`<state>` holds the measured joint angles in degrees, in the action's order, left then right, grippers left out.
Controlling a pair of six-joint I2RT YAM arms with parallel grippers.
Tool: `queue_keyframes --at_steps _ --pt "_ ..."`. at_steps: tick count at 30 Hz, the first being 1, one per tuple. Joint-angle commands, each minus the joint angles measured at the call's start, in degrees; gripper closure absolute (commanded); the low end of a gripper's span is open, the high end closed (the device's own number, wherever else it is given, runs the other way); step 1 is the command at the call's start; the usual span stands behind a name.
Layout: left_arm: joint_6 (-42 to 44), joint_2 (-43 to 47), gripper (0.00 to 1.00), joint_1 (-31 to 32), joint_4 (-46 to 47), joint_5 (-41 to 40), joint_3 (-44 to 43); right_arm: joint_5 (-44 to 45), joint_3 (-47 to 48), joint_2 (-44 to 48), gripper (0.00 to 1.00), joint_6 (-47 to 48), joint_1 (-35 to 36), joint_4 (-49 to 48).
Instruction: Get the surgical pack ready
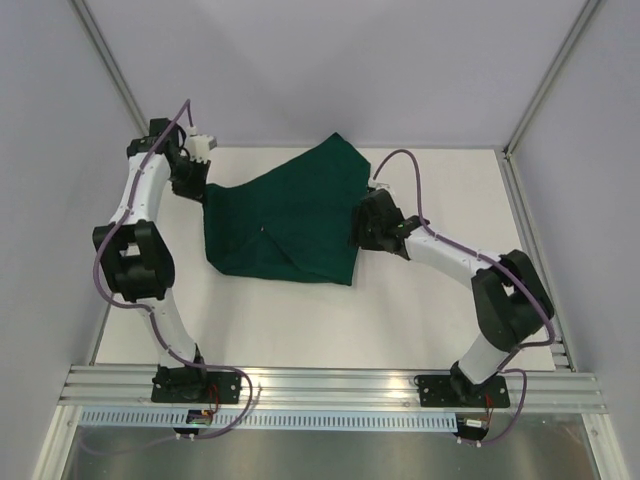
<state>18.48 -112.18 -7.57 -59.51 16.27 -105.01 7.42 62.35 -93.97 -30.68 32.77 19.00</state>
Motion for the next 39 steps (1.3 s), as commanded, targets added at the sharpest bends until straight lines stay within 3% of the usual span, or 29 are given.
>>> queue_keyframes --at_steps 1,10,20,28,39 --pt "-0.29 4.94 1.0 3.78 -2.45 4.38 -0.54 -2.31 3.83 -3.22 0.41 1.85 -0.69 -3.09" --pt "-3.36 9.52 1.0 18.89 -5.62 9.21 -3.97 -10.49 3.31 -8.58 0.42 2.02 -2.72 -9.24" --pt "-7.23 4.17 1.0 34.01 -1.32 11.76 -8.54 -17.7 2.87 -11.23 0.45 2.29 -2.8 -14.96" --pt "-9.43 -6.63 1.0 37.81 1.58 12.73 -10.3 -19.63 1.02 -8.95 0.45 1.76 -2.8 -16.54" --pt "-9.7 -11.39 1.0 38.42 7.91 15.98 -3.44 -16.22 -0.91 -3.95 0.44 -2.55 -5.0 -13.3"
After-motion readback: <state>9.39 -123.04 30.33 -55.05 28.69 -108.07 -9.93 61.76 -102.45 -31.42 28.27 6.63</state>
